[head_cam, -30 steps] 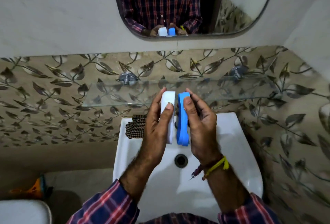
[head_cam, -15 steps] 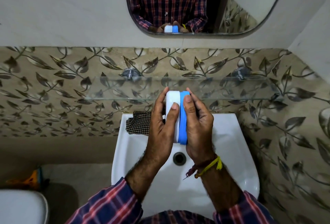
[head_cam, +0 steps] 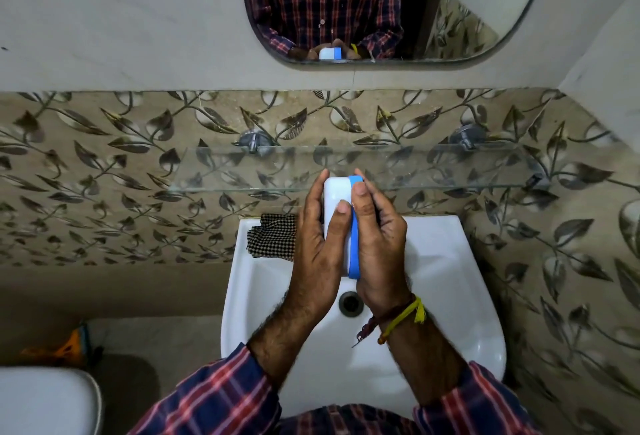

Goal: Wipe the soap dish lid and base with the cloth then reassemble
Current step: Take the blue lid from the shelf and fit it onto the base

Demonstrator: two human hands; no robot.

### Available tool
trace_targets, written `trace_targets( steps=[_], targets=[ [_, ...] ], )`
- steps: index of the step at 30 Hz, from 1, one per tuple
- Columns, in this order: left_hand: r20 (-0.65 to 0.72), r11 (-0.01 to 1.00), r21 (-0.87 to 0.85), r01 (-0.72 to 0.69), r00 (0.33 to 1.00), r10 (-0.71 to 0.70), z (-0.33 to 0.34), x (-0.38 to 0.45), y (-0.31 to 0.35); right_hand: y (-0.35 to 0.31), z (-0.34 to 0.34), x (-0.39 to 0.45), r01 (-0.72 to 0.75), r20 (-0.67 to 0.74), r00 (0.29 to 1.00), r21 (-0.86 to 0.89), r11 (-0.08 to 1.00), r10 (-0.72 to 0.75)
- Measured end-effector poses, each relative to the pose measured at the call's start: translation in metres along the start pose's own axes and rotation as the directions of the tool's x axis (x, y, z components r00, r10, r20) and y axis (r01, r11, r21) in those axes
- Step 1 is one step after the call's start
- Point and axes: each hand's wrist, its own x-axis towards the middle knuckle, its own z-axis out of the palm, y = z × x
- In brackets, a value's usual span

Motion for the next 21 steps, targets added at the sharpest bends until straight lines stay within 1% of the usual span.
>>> trace_targets(
  steps=[5,8,10,11,13,15,17,19,21],
  targets=[
    [0.065,0.998,0.055,0.010,0.998,-0.013,-0.003,-0.001,0.000,-0.001,0.005,-0.003,-0.004,-0.046,0.999,0.033,0.999,0.006],
    [0.092,0.995,0.100,-0.019,0.996,0.010,-0.003,-0.004,0.004,-0.001,0.007,-0.004,-0.007,-0.063,0.998,0.063,0.998,0.011],
    [0.118,0.984,0.166,-0.057,0.992,0.038,-0.005,-0.002,0.006,-0.001,0.009,-0.004,-0.013,-0.065,0.998,0.085,0.996,0.018],
    [0.147,0.974,0.211,-0.079,0.988,0.048,-0.007,0.001,0.007,0.000,0.008,-0.004,-0.020,-0.071,0.997,0.099,0.995,0.027],
    [0.262,0.959,0.259,-0.117,0.964,0.047,-0.015,0.006,0.012,0.000,0.006,-0.002,-0.046,-0.080,0.995,0.153,0.987,0.059],
    [0.403,0.967,0.224,-0.124,0.915,0.024,-0.025,0.012,0.019,-0.004,0.001,0.000,-0.031,-0.063,0.997,0.187,0.982,0.043],
    [0.482,0.971,0.208,-0.120,0.876,0.005,-0.035,0.019,0.026,-0.010,-0.003,0.004,-0.001,-0.025,1.000,0.170,0.985,0.005],
    [0.475,0.957,0.262,-0.127,0.880,-0.014,-0.043,0.026,0.030,-0.015,-0.009,0.010,0.016,0.017,1.000,0.136,0.991,-0.019],
    [0.380,0.959,0.269,-0.093,0.925,-0.017,-0.049,0.030,0.033,-0.019,-0.017,0.018,0.032,0.031,0.999,0.134,0.990,-0.036]
  ],
)
